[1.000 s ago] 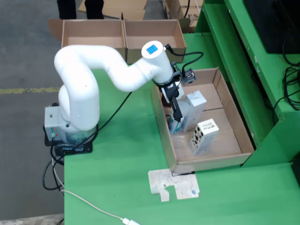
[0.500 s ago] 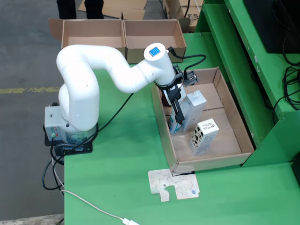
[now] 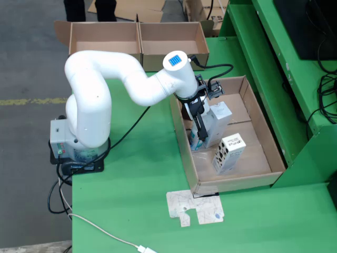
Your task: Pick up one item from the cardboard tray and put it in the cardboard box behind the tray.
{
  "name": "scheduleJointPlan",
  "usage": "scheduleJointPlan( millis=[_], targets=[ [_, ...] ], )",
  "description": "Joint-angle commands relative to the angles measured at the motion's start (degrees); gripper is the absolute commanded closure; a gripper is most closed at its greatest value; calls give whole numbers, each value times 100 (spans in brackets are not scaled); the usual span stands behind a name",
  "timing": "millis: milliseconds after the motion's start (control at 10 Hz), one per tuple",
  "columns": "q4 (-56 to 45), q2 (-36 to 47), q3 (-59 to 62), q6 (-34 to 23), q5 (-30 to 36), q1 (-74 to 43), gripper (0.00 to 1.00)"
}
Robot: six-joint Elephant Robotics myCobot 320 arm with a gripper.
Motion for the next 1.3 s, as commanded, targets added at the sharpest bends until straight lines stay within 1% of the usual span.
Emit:
scheduleJointPlan(
  millis=[0,600,700,1200],
  targets=[
    [73,52,239,-128,80,-201,0],
    [143,-28,228,-143,107,-230,0],
    [208,-188,316,-180,147,-270,0],
    [192,-379,506,-221,186,-300,0]
  ],
)
